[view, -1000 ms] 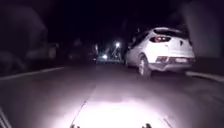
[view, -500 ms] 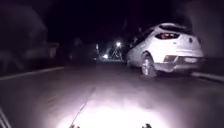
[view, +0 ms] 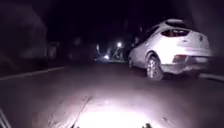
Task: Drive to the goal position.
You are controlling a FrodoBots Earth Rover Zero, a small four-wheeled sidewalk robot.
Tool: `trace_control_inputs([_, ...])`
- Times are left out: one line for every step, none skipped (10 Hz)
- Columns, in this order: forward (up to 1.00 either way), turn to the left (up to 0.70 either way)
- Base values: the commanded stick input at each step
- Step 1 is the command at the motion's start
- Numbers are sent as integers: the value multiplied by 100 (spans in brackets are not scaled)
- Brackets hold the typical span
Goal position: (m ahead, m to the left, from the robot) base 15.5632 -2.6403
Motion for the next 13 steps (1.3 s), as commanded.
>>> trace_control_inputs([70, 0])
trace_control_inputs([70, 0])
trace_control_inputs([70, 0])
trace_control_inputs([70, 0])
trace_control_inputs([70, 0])
trace_control_inputs([70, 0])
trace_control_inputs([70, 0])
trace_control_inputs([70, 0])
trace_control_inputs([70, 0])
trace_control_inputs([70, 0])
trace_control_inputs([70, 0])
trace_control_inputs([70, 0])
trace_control_inputs([70, 0])
